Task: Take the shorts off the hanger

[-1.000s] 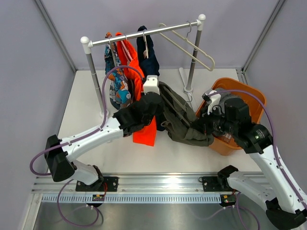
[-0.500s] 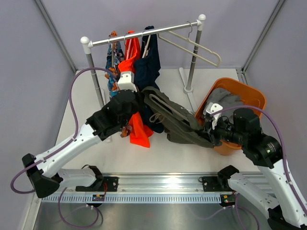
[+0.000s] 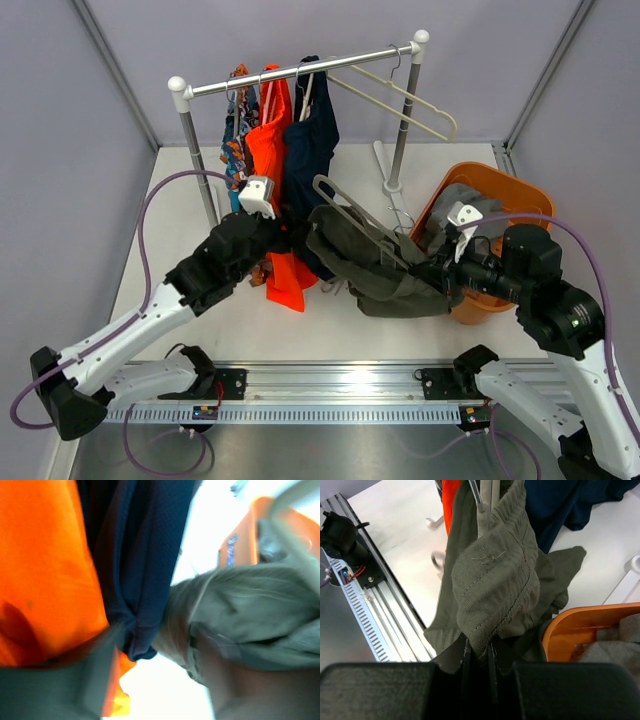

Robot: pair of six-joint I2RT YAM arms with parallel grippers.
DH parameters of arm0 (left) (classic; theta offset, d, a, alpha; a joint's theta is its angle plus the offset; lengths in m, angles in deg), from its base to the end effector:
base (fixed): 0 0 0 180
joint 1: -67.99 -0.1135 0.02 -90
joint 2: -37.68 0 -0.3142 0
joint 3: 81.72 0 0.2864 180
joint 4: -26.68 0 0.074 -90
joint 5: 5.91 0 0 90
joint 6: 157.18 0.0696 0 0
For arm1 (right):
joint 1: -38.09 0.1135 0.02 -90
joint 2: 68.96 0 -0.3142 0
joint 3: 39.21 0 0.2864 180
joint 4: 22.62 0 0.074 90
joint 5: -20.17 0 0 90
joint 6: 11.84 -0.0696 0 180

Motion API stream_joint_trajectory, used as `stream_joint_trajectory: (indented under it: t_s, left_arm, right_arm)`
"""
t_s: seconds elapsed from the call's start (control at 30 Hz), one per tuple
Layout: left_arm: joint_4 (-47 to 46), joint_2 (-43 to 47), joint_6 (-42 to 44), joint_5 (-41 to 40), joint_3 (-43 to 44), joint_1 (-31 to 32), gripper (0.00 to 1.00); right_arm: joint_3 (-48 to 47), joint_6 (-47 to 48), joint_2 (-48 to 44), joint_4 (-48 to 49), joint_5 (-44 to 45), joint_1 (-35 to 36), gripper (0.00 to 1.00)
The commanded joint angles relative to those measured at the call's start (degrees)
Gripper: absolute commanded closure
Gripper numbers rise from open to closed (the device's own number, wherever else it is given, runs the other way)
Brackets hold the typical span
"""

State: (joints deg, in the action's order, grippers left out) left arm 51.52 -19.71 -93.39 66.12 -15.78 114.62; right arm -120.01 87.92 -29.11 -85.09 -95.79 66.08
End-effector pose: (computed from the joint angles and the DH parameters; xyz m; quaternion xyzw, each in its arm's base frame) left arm 0.2000 -0.1804 0.3814 0.0479 0.7944 -0.2512 0.5509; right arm 0.0936 0.0842 0.4524 -0.3802 0.7214 0.2702 0.5119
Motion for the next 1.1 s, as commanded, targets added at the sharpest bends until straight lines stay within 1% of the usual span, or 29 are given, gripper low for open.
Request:
stream_joint_trajectory:
  t_s: [0.0,0.03,0.07,0.1,0.13,0.17,0.2,0.23,0.27,0.3,0.33,0.37,0.4,0.43,0.47,0.5,0.53,0.57,0.63,0.77,0.8,0.87,0.9,0.97,1.0,1.03,1.07]
  left_arm:
    - [-9.2,5.5,7.3,10.1,-0.8,-0.8,0.22]
    - [-8.9,6.7,11.4,11.9,-0.8,-0.8,0.18]
    - [-8.7,8.1,13.7,15.8,-0.7,-0.8,0.13]
    - [-8.2,11.0,18.0,17.3,-0.8,-0.8,0.06]
    - [-7.2,12.4,20.2,18.6,-0.9,-0.8,0.04]
    - [-6.3,13.7,22.3,21.8,-0.8,-0.8,0.04]
    - [-4.0,15.9,27.0,23.4,-0.2,-0.7,0.03]
    - [-2.7,16.8,30.0,24.6,0.0,-0.8,0.03]
    - [-1.5,17.5,32.4,28.0,0.3,-0.8,0.04]
    - [0.9,18.2,37.6,29.6,0.6,-0.8,0.04]
    - [2.3,19.1,40.4,31.4,1.5,-0.8,0.04]
    - [3.8,19.3,42.7,34.5,2.3,-0.8,0.04]
    - [7.5,19.3,47.1,35.6,3.2,-0.8,0.04]
    - [9.6,18.6,49.0,36.9,5.3,-0.8,0.04]
    - [11.4,18.0,50.1,38.4,6.3,-0.8,0.04]
    - [14.8,17.3,52.4,39.4,7.3,-0.8,0.04]
    - [16.1,16.5,53.1,40.2,8.9,-0.8,0.03]
    - [17.0,15.0,53.4,41.4,9.4,-0.8,0.03]
    - [17.5,14.1,53.5,43.2,9.7,-0.7,0.04]
    - [17.4,11.6,52.6,49.3,10.0,-0.7,0.09]
    - [18.2,10.3,52.0,50.7,10.3,-0.7,0.13]
    - [19.2,9.0,51.4,54.3,10.8,-0.7,0.17]
    - [20.3,8.3,51.0,55.1,11.2,-0.7,0.22]
    - [20.2,7.9,50.0,56.5,11.0,-0.7,0.28]
    - [19.8,8.1,49.7,56.6,10.6,-0.7,0.38]
    - [19.2,8.2,49.2,56.3,10.1,-0.7,0.43]
    - [18.1,8.2,48.6,56.1,9.6,-0.7,0.45]
  right_arm:
    - [-0.7,-4.9,2.1,4.7,0.6,-0.4,1.00]
    - [0.1,-5.1,2.2,5.0,0.2,-0.4,1.00]
    - [0.6,-5.4,2.6,5.3,-0.8,-0.4,1.00]
    - [0.9,-5.3,2.8,5.5,-1.3,-0.3,1.00]
    - [1.6,-4.9,2.9,5.5,-1.5,-0.3,1.00]
    - [1.8,-4.1,3.0,5.5,-2.5,-0.4,1.00]
    - [2.0,-3.3,3.3,5.2,-3.4,-0.3,1.00]
    - [2.0,-2.1,3.5,4.6,-6.1,-0.3,1.00]
    - [1.9,2.1,3.6,3.6,-7.6,-0.3,1.00]
    - [1.8,4.8,3.8,1.3,-9.4,-0.3,1.00]
    - [1.7,8.0,4.1,-0.4,-10.9,-0.3,1.00]
    - [1.6,14.3,4.5,-2.3,-13.0,-0.2,1.00]
    - [1.2,17.3,4.8,-5.7,-13.6,-0.3,1.00]
    - [0.9,23.6,5.1,-7.5,-15.0,-0.3,1.00]
    - [0.6,26.9,6.0,-11.3,-15.9,-0.3,1.00]
    - [-0.1,29.8,6.4,-12.9,-16.4,-0.2,1.00]
    - [-0.5,34.8,6.8,-14.3,-17.5,-0.3,1.00]
    - [-1.2,36.6,7.9,-16.7,-17.7,-0.3,1.00]
    - [-2.7,40.6,9.3,-18.3,-17.7,-0.3,1.00]
    - [-6.2,43.3,13.9,-19.0,-18.3,-0.2,1.00]
    - [-7.7,43.8,14.6,-19.0,-18.5,-0.2,1.00]
    - [-9.1,44.6,16.6,-18.7,-18.9,-0.1,1.00]
    - [-10.3,45.0,17.4,-18.8,-19.0,0.0,1.00]
    - [-11.4,45.5,18.8,-18.5,-19.1,0.3,1.00]
    - [-11.7,45.8,19.4,-18.4,-19.5,0.6,1.00]
    - [-12.0,45.7,20.0,-18.0,-19.7,1.0,1.00]
    - [-12.4,45.6,20.3,-17.7,-19.8,1.5,1.00]
